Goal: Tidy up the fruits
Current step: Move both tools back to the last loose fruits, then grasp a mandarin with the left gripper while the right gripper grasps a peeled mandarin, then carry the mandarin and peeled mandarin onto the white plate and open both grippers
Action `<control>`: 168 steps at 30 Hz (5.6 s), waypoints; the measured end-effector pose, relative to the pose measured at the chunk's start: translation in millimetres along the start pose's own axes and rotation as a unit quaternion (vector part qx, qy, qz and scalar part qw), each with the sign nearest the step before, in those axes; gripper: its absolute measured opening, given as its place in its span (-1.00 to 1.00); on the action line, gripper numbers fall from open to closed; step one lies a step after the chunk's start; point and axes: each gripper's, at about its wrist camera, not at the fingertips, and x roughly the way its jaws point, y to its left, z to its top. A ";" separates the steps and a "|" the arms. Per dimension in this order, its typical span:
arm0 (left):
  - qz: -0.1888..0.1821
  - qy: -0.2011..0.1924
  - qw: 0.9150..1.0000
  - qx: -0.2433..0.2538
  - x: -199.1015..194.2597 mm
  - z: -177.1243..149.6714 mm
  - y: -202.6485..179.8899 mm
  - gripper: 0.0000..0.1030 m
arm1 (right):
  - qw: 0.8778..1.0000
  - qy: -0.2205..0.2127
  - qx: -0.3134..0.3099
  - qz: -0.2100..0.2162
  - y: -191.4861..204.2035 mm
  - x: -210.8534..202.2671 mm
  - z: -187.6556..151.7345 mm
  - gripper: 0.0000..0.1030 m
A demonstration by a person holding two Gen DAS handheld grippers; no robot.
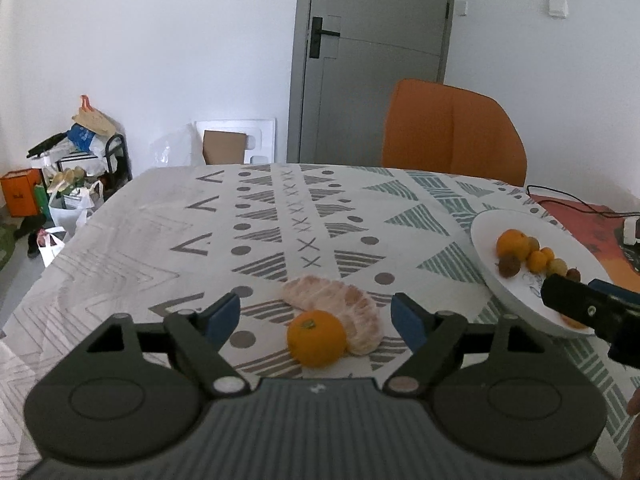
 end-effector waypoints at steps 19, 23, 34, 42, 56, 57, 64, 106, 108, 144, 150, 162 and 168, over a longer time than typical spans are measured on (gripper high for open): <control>-0.046 0.033 0.996 -0.064 23.3 -14.6 31.3 -0.30 | 0.998 0.032 -0.049 0.012 44.7 27.3 -0.2 0.83; -0.038 0.031 0.996 -0.079 18.4 -15.1 47.7 -0.30 | 0.997 0.046 -0.063 0.029 60.6 38.3 -1.6 0.79; -0.017 0.025 0.994 -0.109 7.1 -19.1 81.3 -0.30 | 0.992 0.082 -0.082 0.052 84.6 65.6 -4.9 0.63; -0.005 0.021 0.992 -0.127 3.9 -21.2 96.6 -0.30 | 0.988 0.104 -0.099 0.059 98.8 84.7 -11.6 0.54; -0.001 0.009 0.992 -0.123 8.2 -26.1 101.0 -0.27 | 0.982 0.140 -0.109 0.069 109.4 89.5 -19.6 -0.08; -0.002 0.008 0.992 -0.123 8.0 -26.4 101.5 -0.27 | 0.982 0.140 -0.110 0.065 110.5 91.2 -19.3 -0.06; -0.015 0.007 0.991 -0.134 6.2 -27.2 108.5 -0.28 | 0.981 0.136 -0.135 0.043 119.6 106.5 -17.1 -0.01; -0.055 0.007 0.998 -0.044 10.0 -2.0 9.8 -0.29 | 0.998 0.053 -0.032 -0.030 -2.6 32.3 9.4 -0.27; -0.057 0.008 0.998 -0.039 9.9 -2.1 4.5 -0.29 | 0.998 0.050 -0.027 -0.037 -8.5 31.2 10.0 -0.27; -0.122 -0.014 0.991 0.053 15.8 24.6 -105.0 -0.29 | 0.994 0.016 0.068 -0.084 -91.3 -4.8 0.1 -0.04; -0.133 -0.019 0.989 0.062 17.1 29.5 -118.9 -0.29 | 0.994 0.014 0.067 -0.080 -91.7 -7.6 0.7 -0.01; -0.098 -0.035 0.993 0.059 8.8 27.6 -107.5 0.32 | 0.996 0.019 0.051 -0.068 -80.3 -9.6 2.3 0.14; -0.061 -0.043 0.996 0.054 0.4 24.1 -88.9 0.69 | 0.997 0.022 0.036 -0.063 -67.0 -12.0 3.2 0.37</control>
